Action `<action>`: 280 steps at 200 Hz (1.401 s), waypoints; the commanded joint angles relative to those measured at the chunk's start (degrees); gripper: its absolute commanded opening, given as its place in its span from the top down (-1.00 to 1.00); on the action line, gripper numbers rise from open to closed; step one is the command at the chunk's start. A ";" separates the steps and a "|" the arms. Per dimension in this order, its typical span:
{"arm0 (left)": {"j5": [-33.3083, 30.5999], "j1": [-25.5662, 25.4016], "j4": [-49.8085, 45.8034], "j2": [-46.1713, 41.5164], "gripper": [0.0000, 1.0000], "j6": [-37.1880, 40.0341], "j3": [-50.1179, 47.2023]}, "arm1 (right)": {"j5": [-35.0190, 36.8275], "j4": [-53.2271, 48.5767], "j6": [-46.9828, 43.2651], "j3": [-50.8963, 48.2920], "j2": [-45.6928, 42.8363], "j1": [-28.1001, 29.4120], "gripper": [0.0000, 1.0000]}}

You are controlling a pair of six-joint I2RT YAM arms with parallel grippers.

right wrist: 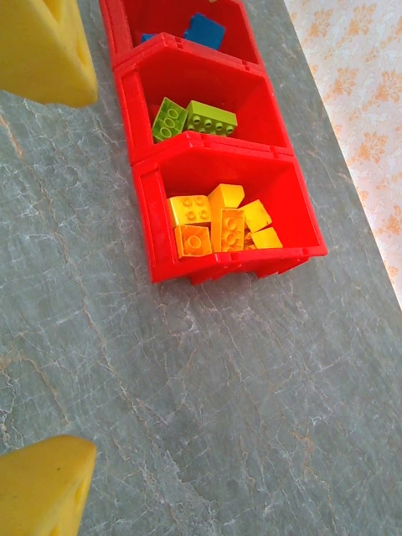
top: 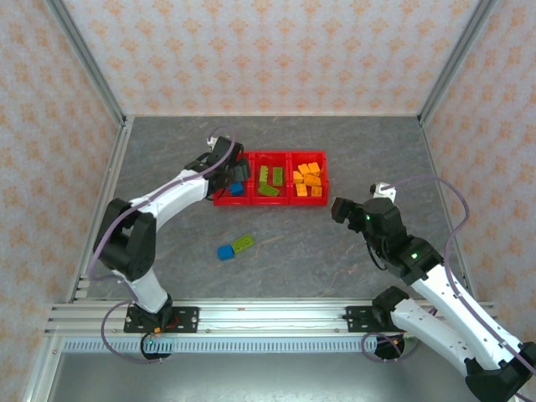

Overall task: Sort the legos into containers by color
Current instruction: Place the lego in the container, then pick up the lego from the middle-left of the table.

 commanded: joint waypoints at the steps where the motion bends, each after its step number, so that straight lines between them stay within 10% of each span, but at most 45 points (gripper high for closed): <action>1: -1.41 0.19 -0.40 -5.38 -0.80 1.36 -1.27 | 0.67 0.33 -0.64 -0.06 -0.25 -0.09 -0.99; 159: 6.27 -13.56 -8.97 -35.76 -0.92 -16.01 -37.90 | 0.54 0.84 -0.42 -0.49 0.72 -0.15 -0.99; 280: 5.04 -17.38 -9.44 -31.18 -0.50 -21.88 -40.42 | 0.64 0.60 0.07 -0.51 0.28 -0.14 -1.00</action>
